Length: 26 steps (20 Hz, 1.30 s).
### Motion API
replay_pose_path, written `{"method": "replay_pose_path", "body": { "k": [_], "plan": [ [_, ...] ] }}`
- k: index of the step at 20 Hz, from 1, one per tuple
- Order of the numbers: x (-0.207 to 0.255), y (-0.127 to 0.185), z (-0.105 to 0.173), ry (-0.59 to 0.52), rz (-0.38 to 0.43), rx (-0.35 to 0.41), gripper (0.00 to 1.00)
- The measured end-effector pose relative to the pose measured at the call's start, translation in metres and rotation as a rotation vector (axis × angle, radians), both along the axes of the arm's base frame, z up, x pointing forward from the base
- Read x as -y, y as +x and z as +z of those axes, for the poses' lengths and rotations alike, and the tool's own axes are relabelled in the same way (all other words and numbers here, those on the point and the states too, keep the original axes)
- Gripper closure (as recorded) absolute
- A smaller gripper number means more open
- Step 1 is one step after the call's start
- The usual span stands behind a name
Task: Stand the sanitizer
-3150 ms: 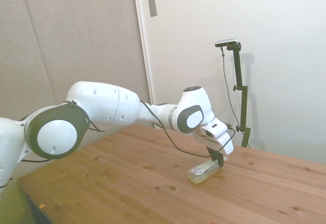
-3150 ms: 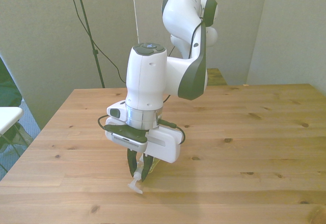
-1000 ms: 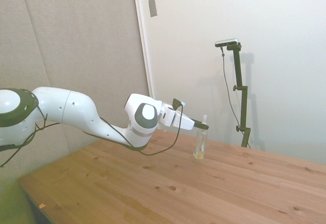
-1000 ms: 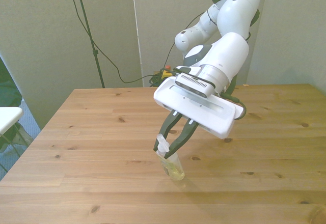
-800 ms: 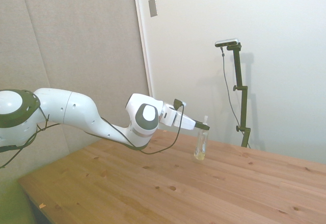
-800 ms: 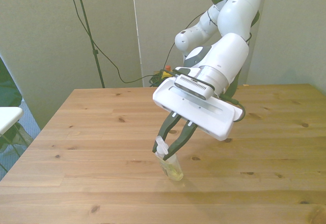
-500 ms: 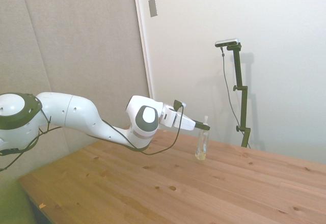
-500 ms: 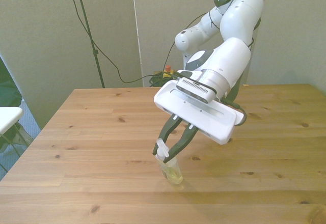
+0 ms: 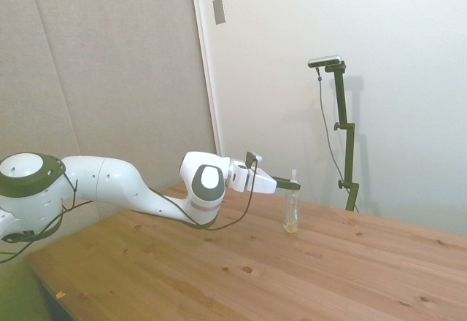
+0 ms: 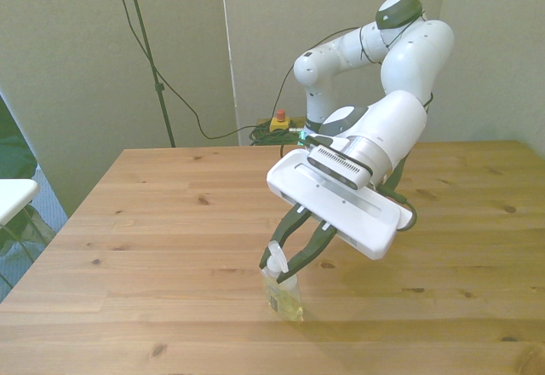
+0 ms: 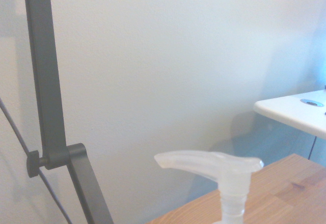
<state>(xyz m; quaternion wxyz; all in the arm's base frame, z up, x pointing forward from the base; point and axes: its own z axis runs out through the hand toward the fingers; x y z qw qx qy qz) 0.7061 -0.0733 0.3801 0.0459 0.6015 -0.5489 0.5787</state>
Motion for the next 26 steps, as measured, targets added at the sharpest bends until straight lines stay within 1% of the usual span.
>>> {"method": "replay_pose_path", "body": {
  "k": [6,13,18,22,26],
  "plan": [
    [-0.002,-0.007,-0.001,0.002,0.003,0.008,0.0],
    [-0.007,-0.018,-0.012,0.003,-0.006,-0.014,0.0],
    [-0.008,-0.019,-0.012,0.001,-0.004,-0.02,0.0],
    [-0.016,-0.023,-0.007,0.018,0.033,-0.055,0.0],
    [-0.024,-0.043,0.005,0.062,0.097,-0.118,0.0]
  ]
}}
